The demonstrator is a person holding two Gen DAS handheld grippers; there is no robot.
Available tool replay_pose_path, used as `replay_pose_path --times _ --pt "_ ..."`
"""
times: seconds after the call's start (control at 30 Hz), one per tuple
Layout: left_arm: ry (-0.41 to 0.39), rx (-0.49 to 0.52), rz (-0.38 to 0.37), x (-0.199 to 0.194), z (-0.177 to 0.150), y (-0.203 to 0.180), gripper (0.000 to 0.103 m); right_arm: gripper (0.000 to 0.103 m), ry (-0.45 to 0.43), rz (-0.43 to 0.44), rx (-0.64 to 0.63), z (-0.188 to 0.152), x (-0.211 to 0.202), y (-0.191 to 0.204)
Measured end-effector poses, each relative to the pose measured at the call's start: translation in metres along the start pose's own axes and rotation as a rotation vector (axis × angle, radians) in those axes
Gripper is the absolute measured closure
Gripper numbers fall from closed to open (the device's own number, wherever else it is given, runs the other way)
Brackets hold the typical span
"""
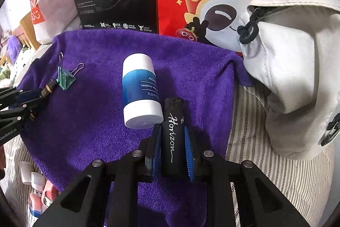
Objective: Organize rigid objects
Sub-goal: 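Carry the bottle and case onto the towel and open both tools, then grasp the white roll with the left tool while the right tool grasps the white charger plug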
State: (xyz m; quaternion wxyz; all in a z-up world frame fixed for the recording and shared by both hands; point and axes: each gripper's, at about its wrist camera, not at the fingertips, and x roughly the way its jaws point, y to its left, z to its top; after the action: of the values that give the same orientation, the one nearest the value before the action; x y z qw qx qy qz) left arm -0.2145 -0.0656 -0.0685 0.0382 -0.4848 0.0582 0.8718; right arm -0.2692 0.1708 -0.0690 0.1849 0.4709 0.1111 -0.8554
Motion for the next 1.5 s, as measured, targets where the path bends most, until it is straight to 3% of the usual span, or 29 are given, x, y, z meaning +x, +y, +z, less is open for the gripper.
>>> replay_pose_path --times 0.1,0.2,0.23,0.47,0.6,0.63,0.67,0.97,1.13,1.3,1.47,1.5 --pt "0.005 0.0 0.007 -0.001 -0.001 0.0 0.076 0.081 -0.006 0.001 -0.007 -0.001 -0.001 -0.003" --pt "0.011 -0.007 0.01 -0.004 -0.003 0.001 0.046 0.065 0.0 0.028 -0.002 -0.003 -0.006 -0.002" --pt "0.005 -0.011 0.007 -0.006 -0.005 0.001 0.035 0.053 -0.003 0.041 0.002 -0.004 -0.008 -0.001" --pt "-0.056 -0.024 0.003 -0.033 -0.014 -0.004 0.02 0.02 -0.07 0.005 -0.046 -0.015 -0.038 0.011" --pt "-0.085 -0.041 -0.033 -0.051 -0.022 -0.008 0.008 0.016 -0.09 0.019 -0.03 -0.022 -0.058 0.013" --pt "-0.093 -0.045 -0.048 -0.056 -0.026 -0.009 0.005 0.007 -0.09 0.028 -0.02 -0.024 -0.062 0.013" --pt "-0.101 -0.047 -0.065 -0.061 -0.03 -0.011 0.005 0.0 -0.091 0.044 -0.002 -0.028 -0.068 0.012" --pt "-0.093 -0.005 -0.136 -0.082 -0.078 -0.033 0.005 0.0 -0.129 0.077 0.051 -0.077 -0.116 0.026" --pt "-0.061 0.082 -0.1 -0.072 -0.099 -0.042 0.005 0.0 -0.097 0.09 0.078 -0.107 -0.119 0.032" --pt "-0.089 0.104 -0.145 -0.07 -0.105 -0.04 0.007 0.0 -0.063 0.1 0.12 -0.131 -0.116 0.029" --pt "-0.084 0.124 -0.202 -0.064 -0.105 -0.04 0.035 0.0 -0.053 0.096 0.141 -0.141 -0.112 0.024" --pt "-0.077 0.135 -0.198 -0.062 -0.105 -0.042 0.036 0.0 -0.051 0.09 0.136 -0.141 -0.11 0.024"
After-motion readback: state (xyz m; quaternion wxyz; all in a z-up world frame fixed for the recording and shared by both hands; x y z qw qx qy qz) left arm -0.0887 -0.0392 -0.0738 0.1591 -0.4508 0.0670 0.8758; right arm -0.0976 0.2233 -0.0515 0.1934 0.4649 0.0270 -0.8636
